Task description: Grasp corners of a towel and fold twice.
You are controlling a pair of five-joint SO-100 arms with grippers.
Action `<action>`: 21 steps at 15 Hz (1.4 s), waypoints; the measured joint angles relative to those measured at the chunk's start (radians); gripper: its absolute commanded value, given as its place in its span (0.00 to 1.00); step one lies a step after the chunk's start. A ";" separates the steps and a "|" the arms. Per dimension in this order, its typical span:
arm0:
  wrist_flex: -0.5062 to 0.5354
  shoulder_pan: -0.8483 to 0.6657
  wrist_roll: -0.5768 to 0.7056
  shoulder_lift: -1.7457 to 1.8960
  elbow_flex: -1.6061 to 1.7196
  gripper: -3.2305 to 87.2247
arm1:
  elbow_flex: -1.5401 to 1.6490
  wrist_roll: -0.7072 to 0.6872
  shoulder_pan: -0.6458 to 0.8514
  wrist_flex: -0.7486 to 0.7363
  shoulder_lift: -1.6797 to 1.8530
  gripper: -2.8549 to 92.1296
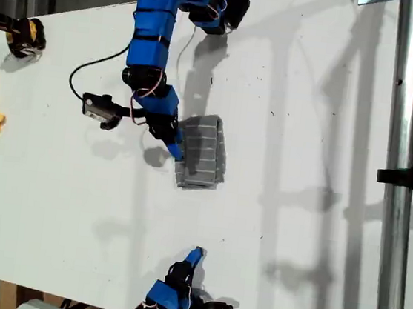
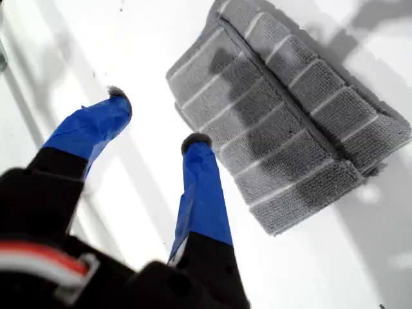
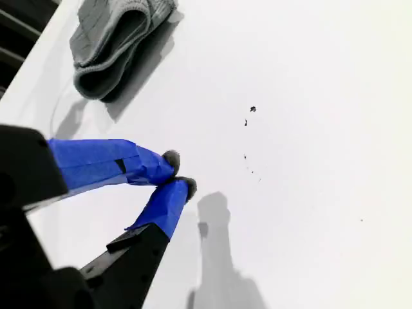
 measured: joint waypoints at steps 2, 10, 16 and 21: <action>0.000 0.000 0.000 0.000 0.000 0.07 | 0.241 0.015 0.020 -0.031 0.276 0.12; -0.026 -0.002 -0.044 0.000 0.029 0.07 | 1.344 0.342 -0.011 0.207 1.611 0.19; 0.003 -0.044 0.426 0.000 0.029 0.06 | 1.417 0.295 -0.124 0.284 1.641 0.20; 0.003 -0.048 0.459 0.000 0.029 0.06 | 1.417 0.295 -0.149 0.284 1.641 0.20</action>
